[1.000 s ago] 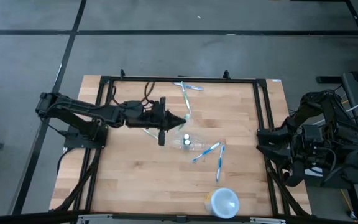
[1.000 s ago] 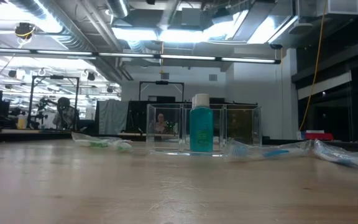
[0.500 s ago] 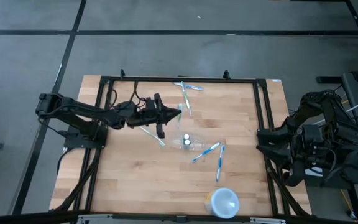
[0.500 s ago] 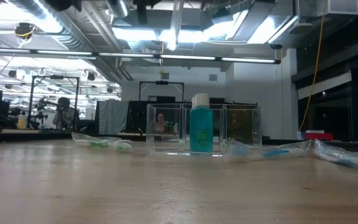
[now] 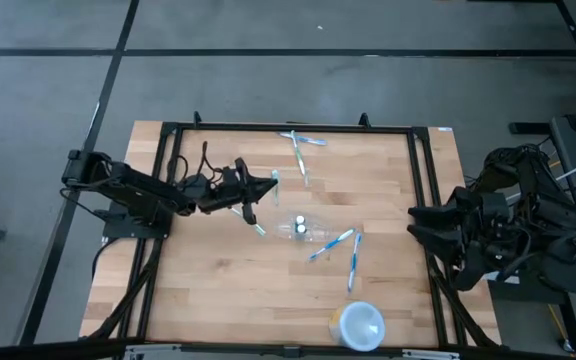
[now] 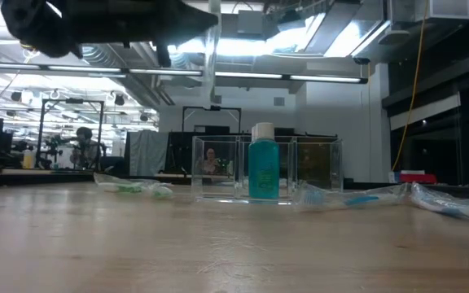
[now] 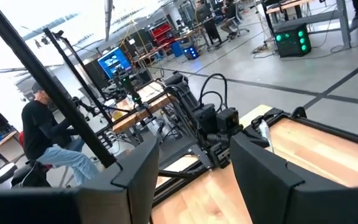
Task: Pick & Place toothbrushing station
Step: Put the bottom green toothbrush into the transparent organizer
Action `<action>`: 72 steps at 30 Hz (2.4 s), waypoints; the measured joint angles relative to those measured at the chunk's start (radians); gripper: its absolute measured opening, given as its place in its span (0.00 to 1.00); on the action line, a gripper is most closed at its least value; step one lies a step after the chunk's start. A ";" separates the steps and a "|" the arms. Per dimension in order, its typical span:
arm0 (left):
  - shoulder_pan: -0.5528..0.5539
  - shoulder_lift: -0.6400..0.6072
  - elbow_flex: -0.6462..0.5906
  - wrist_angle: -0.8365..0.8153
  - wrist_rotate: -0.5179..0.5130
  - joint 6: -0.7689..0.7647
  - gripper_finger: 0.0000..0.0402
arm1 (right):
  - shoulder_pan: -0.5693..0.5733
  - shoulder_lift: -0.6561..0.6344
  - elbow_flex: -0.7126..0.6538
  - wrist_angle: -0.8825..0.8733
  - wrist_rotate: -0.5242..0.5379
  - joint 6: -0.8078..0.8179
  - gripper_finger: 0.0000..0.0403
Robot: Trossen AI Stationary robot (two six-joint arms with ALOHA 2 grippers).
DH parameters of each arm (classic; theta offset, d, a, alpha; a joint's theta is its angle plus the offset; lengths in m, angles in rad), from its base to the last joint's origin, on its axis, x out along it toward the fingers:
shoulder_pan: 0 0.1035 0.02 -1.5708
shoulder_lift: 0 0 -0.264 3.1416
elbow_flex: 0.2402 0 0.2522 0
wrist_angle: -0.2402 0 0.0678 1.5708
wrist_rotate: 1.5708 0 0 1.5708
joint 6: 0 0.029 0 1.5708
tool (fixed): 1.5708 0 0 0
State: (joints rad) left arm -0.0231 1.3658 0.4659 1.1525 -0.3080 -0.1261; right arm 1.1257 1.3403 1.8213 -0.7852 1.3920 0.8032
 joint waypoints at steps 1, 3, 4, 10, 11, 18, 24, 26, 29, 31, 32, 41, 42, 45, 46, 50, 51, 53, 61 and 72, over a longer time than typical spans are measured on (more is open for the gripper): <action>0.000 0.013 -0.006 0.015 0.000 -0.001 0.00 | -0.002 0.000 0.000 0.000 -0.006 0.000 0.50; -0.001 0.047 -0.014 0.041 0.000 -0.001 0.00 | -0.006 0.000 0.000 0.000 -0.019 0.000 0.50; -0.001 0.069 -0.014 0.062 0.000 -0.001 0.00 | -0.006 0.000 0.000 0.000 -0.021 -0.001 0.50; -0.001 0.219 -0.013 0.250 -0.001 -0.011 0.00 | -0.007 0.000 0.000 0.000 -0.022 -0.006 0.50; -0.001 0.244 -0.013 0.275 -0.001 -0.020 0.00 | -0.007 0.000 0.000 0.000 -0.022 -0.006 0.50; -0.017 0.378 -0.013 0.391 -0.012 -0.052 0.00 | -0.009 0.007 0.000 0.000 -0.019 -0.026 0.50; -0.034 0.430 -0.012 0.401 -0.016 -0.073 0.00 | -0.015 0.025 0.000 0.000 -0.020 -0.025 0.50; -0.040 0.440 -0.012 0.399 -0.016 -0.074 0.00 | -0.019 0.028 0.000 0.000 -0.020 -0.018 0.50; -0.048 0.453 -0.012 0.403 -0.046 -0.084 0.00 | -0.020 0.028 0.000 0.001 -0.020 -0.010 0.50; -0.051 0.468 -0.016 0.400 -0.059 -0.100 0.00 | -0.023 0.028 0.000 0.000 -0.020 -0.008 0.50; -0.055 0.474 -0.016 0.401 -0.067 -0.106 0.00 | -0.026 0.028 0.000 0.000 -0.020 -0.007 0.50; -0.063 0.492 -0.016 0.399 -0.078 -0.124 0.00 | -0.038 0.028 0.000 0.000 -0.020 -0.007 0.50; -0.063 0.492 -0.016 0.392 -0.077 -0.125 0.00 | -0.038 0.028 0.000 0.000 -0.020 -0.007 0.50; -0.069 0.492 -0.016 0.355 -0.078 -0.139 0.00 | -0.038 0.028 0.000 0.000 -0.020 -0.007 0.50; -0.071 0.492 -0.016 0.347 -0.079 -0.140 0.00 | -0.038 0.028 0.000 0.000 -0.020 -0.007 0.50; -0.075 0.492 -0.016 0.344 -0.089 -0.141 0.01 | -0.038 0.028 0.000 0.000 -0.020 -0.007 0.50; -0.075 0.492 -0.016 0.337 -0.092 -0.147 0.01 | -0.038 0.028 0.000 0.000 -0.020 -0.007 0.50; -0.074 0.492 -0.016 0.303 -0.103 -0.181 0.02 | -0.038 0.028 0.000 0.000 -0.020 -0.007 0.50; -0.076 0.492 -0.016 0.272 -0.138 -0.228 0.11 | -0.038 0.028 0.000 0.000 -0.022 -0.007 0.50; -0.076 0.492 -0.016 0.295 -0.111 -0.250 0.35 | -0.038 0.050 0.000 0.000 -0.023 0.002 0.50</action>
State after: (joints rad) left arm -0.0986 1.8576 0.4496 1.4476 -0.4187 -0.3759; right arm 1.0874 1.3901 1.8210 -0.7849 1.3693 0.8054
